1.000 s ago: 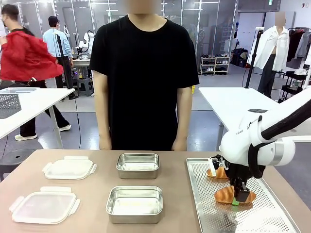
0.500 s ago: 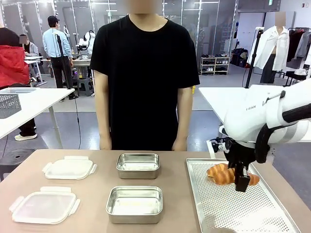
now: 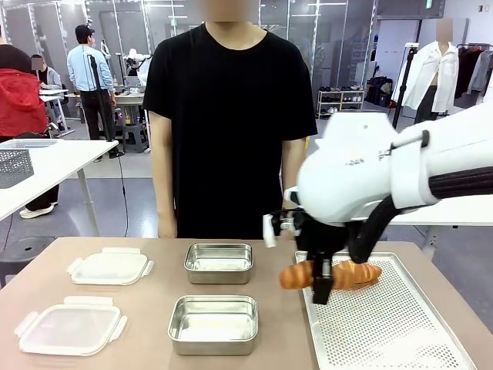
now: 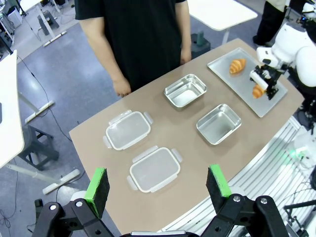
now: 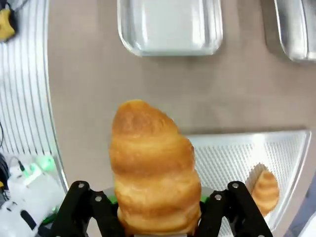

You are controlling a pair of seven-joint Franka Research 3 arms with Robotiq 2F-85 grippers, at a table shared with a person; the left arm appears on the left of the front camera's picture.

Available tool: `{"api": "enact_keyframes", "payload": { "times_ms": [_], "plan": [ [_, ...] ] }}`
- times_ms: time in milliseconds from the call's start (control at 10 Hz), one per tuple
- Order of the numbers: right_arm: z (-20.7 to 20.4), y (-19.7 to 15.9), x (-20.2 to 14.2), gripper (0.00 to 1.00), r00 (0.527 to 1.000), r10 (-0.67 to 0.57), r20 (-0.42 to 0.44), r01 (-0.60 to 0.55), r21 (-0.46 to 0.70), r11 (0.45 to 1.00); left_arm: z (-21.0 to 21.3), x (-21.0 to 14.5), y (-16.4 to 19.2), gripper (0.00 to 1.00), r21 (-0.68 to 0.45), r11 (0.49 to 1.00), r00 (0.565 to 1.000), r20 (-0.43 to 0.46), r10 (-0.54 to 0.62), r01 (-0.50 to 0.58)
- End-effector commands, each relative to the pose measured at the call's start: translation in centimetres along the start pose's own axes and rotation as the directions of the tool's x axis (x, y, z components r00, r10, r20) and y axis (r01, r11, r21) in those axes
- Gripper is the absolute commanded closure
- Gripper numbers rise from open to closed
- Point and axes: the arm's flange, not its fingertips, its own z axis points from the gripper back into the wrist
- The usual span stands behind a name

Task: Place the bread into the airtight container.
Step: Pick up a Butter Roll and place it into an empty Airtight Container.

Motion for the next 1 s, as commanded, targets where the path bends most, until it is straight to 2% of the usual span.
{"api": "enact_keyframes", "payload": {
  "times_ms": [0,300,500,600,900],
  "plan": [
    [-1.0,0.1,4.2,1.0,1.0,-0.028,-0.003,0.028,0.028,0.999,0.2,0.3,0.0,0.0,-0.01,1.0,1.0,0.005,-0.005,0.005],
    [-2.5,1.6,10.9,1.0,0.998,-0.056,0.011,0.056,0.026,0.998,0.2,0.3,0.0,0.0,-0.01,1.0,1.0,0.005,-0.005,0.005],
    [-4.3,1.5,15.0,1.0,0.999,-0.053,-0.012,0.053,0.046,0.998,0.2,0.3,0.0,0.0,-0.01,1.0,1.0,0.005,-0.005,0.005],
    [-5.6,1.2,16.4,1.0,0.999,-0.031,-0.044,0.034,0.072,0.997,0.2,0.3,0.0,0.0,-0.01,1.0,1.0,0.005,-0.005,0.005],
    [-8.7,-1.0,18.5,1.0,0.998,-0.057,-0.007,0.057,0.094,0.994,0.2,0.3,0.0,0.0,-0.01,1.0,1.0,0.005,-0.005,0.005]
  ]
}}
